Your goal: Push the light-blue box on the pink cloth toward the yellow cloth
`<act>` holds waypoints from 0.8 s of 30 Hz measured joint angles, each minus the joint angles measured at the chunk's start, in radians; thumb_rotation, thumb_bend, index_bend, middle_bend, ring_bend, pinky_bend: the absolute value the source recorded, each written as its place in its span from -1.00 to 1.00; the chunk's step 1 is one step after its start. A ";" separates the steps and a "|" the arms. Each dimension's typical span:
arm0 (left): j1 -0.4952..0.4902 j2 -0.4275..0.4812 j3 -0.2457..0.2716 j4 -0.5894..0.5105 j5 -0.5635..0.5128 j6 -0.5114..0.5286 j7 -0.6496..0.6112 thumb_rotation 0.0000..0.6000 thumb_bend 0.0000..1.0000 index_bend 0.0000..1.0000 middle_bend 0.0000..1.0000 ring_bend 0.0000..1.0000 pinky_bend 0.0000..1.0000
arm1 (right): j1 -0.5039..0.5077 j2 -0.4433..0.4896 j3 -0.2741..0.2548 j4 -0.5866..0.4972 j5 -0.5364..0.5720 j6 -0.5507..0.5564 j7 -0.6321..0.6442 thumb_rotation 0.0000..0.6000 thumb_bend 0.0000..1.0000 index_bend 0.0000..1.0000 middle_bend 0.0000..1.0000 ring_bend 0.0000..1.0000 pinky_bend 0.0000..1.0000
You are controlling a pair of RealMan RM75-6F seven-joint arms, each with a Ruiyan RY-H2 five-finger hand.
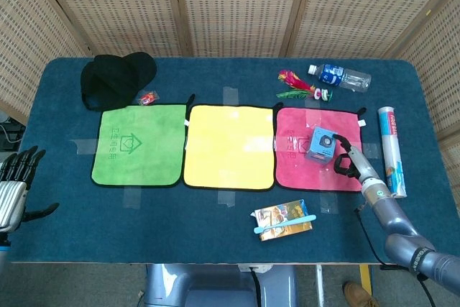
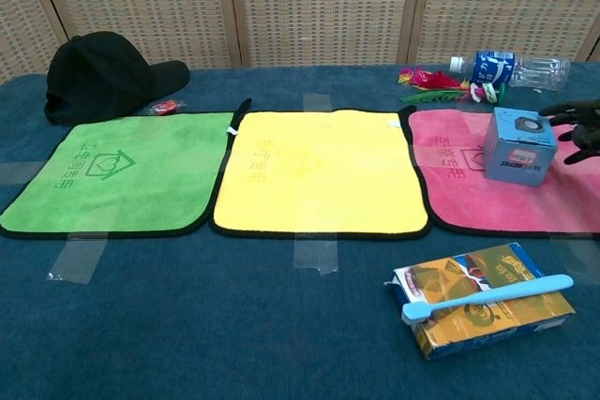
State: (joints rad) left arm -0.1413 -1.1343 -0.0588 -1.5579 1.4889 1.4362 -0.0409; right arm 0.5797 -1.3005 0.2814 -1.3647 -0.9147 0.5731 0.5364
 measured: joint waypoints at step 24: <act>-0.006 0.016 -0.007 -0.006 -0.022 -0.013 -0.031 1.00 -1.00 -1.00 -1.00 -1.00 -1.00 | 0.189 -0.087 0.034 -0.145 0.255 -0.012 -0.140 1.00 1.00 -1.00 -0.97 -0.94 -0.43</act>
State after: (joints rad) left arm -0.1473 -1.1179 -0.0653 -1.5637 1.4673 1.4228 -0.0715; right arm 0.7686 -1.3878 0.3151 -1.5102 -0.6599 0.5609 0.3969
